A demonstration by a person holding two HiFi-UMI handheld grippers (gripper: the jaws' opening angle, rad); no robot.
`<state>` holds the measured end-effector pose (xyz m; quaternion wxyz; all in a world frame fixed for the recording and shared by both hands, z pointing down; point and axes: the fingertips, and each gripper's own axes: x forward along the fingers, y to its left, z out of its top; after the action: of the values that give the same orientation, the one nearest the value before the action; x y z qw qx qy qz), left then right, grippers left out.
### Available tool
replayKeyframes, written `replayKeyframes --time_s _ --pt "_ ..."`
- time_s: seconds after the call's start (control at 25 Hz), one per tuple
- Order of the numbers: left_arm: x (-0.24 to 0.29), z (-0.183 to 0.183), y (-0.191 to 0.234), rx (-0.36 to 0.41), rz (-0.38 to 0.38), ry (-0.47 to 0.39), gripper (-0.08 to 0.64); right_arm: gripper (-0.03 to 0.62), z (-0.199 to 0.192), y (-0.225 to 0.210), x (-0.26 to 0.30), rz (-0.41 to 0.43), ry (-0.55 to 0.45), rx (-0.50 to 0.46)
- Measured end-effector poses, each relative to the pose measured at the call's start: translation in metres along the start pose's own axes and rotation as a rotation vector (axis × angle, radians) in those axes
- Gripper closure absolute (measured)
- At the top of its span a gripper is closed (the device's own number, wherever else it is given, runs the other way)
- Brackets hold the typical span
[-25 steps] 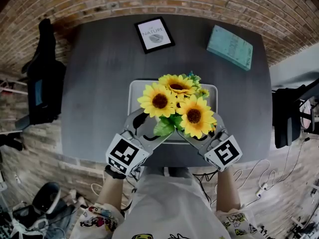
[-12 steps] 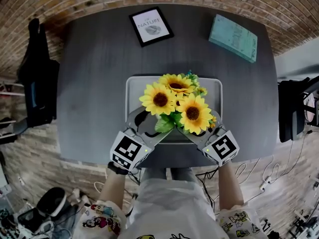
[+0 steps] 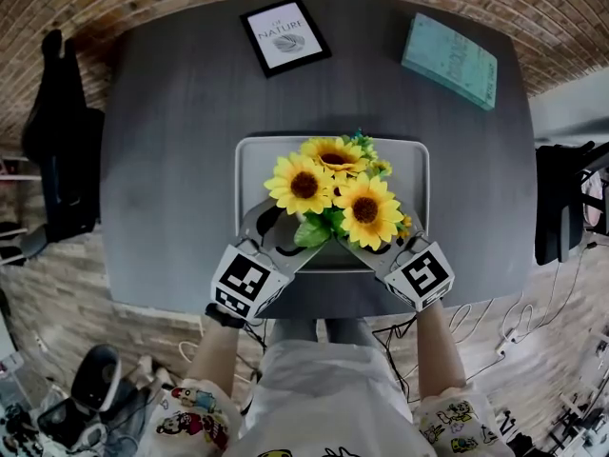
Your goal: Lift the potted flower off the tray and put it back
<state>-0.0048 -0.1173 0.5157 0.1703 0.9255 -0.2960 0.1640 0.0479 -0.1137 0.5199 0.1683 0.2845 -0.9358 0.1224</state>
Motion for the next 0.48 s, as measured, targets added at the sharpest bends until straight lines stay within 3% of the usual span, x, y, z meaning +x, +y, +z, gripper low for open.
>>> replayKeyframes --time_s 0.48 --pt "0.002 -0.013 0.003 -0.022 0.011 0.028 0.189 0.238 -0.011 0.001 0.007 0.011 0.029 -0.004"
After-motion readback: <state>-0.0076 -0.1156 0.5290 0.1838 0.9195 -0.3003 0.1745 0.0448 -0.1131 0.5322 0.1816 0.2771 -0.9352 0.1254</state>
